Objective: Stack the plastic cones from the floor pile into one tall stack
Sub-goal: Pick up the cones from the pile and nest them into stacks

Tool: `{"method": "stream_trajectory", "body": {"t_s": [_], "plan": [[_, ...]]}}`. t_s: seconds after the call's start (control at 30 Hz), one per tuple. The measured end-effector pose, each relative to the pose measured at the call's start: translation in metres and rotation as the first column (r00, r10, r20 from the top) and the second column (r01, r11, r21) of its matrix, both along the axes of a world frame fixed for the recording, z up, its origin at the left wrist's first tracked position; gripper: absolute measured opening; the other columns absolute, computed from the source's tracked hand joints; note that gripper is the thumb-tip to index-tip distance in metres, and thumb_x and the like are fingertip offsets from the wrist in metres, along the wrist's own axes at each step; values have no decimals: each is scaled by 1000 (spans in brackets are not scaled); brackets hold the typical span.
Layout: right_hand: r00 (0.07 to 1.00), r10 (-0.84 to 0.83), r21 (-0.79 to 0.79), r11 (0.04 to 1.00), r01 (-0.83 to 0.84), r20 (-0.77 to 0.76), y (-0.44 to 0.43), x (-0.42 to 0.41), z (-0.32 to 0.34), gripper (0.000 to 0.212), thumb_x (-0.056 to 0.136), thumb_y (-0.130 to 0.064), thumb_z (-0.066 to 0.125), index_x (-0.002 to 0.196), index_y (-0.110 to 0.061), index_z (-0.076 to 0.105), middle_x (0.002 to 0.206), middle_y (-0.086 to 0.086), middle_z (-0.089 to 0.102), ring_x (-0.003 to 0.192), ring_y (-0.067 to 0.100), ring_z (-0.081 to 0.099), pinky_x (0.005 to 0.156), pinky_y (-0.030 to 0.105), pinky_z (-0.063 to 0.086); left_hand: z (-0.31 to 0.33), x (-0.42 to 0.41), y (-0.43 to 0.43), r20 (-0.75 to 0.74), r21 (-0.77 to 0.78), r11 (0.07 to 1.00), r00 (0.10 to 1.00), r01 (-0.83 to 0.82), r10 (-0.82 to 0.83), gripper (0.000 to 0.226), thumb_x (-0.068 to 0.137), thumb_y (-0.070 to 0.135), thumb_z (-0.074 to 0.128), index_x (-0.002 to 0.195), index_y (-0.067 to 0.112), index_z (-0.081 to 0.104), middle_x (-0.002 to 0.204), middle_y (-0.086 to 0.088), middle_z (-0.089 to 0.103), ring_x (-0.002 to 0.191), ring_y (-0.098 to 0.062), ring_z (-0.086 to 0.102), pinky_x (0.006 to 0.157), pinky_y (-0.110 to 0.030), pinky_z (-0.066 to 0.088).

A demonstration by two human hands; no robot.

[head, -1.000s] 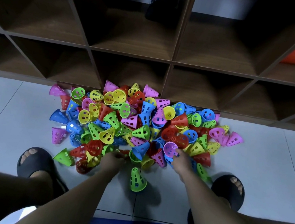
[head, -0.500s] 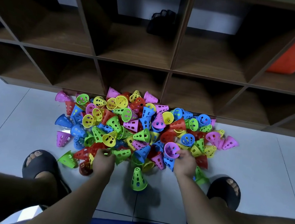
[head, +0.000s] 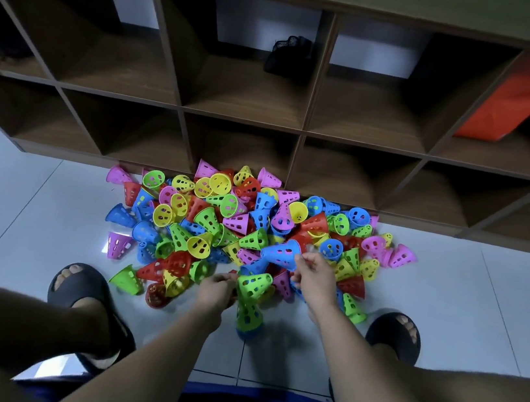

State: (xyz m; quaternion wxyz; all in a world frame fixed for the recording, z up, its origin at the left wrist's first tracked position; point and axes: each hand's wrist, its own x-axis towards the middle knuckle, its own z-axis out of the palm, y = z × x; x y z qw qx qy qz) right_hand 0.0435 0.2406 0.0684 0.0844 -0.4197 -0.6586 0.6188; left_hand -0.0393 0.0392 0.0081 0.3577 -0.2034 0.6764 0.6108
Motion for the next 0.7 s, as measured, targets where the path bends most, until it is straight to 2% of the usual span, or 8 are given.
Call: {"method": "stream_trajectory", "body": {"t_s": [0.07,0.17,0.23,0.3,0.4,0.53,0.6,0.7], "plan": [[998,-65,-157,986,60,-27,-5,2,1,18,104,-24,65,94,-10,65,64,2,60,58,18,56,59,34,48,-5,5,-2,31,-14,1000,999,-23,24,15,101,5,61,105,7,75,101,-18,72,82,-23,63,71,-32,55],[990,-138,-427,897,111,-35,-8,3,-2,20,104,-23,64,89,-11,61,62,3,53,57,20,52,58,33,44,-11,12,-6,101,-25,999,994,-41,43,21,99,2,59,103,5,80,79,-8,65,65,-16,54,60,-28,47],[995,-99,-537,841,74,-17,-11,5,-2,19,105,-22,61,90,-11,59,62,1,51,57,17,50,60,31,45,-15,14,-8,146,-36,998,988,-55,60,23,99,2,58,101,5,81,66,-4,62,56,-14,49,53,-26,41],[1000,-22,-600,800,25,13,-16,7,-3,14,107,-21,58,99,-9,60,62,-1,49,59,16,50,63,31,44,-16,15,-8,184,-48,997,980,-67,75,18,98,1,61,95,2,78,60,-4,61,53,-15,49,49,-25,41],[993,73,-647,762,3,90,-24,11,-14,7,107,-18,57,106,-12,60,63,-2,47,63,16,49,63,31,43,-15,19,-10,204,-54,998,979,-15,26,11,93,-3,66,89,-1,76,62,-8,62,52,-17,55,49,-25,49],[960,190,-668,744,-4,206,-34,22,-34,10,106,-19,58,97,-15,56,63,-2,48,61,15,52,61,29,44,-23,25,-14,207,-43,999,978,21,-12,13,99,0,64,103,-3,76,76,-14,70,65,-21,64,55,-28,56],[941,222,-648,761,-4,255,-39,28,-45,6,106,-20,58,105,-15,59,62,-2,50,61,15,54,62,29,44,-27,26,-16,209,-59,997,977,56,-43,17,101,-3,58,109,-2,73,87,-19,70,70,-23,65,55,-28,57],[907,265,-579,815,-29,327,-45,35,-59,18,107,-20,55,120,-9,62,65,-1,56,63,15,59,58,27,47,-31,29,-19,217,-100,981,966,165,-140,19,99,-3,56,111,4,70,99,-21,72,80,-25,68,59,-29,54]]}}
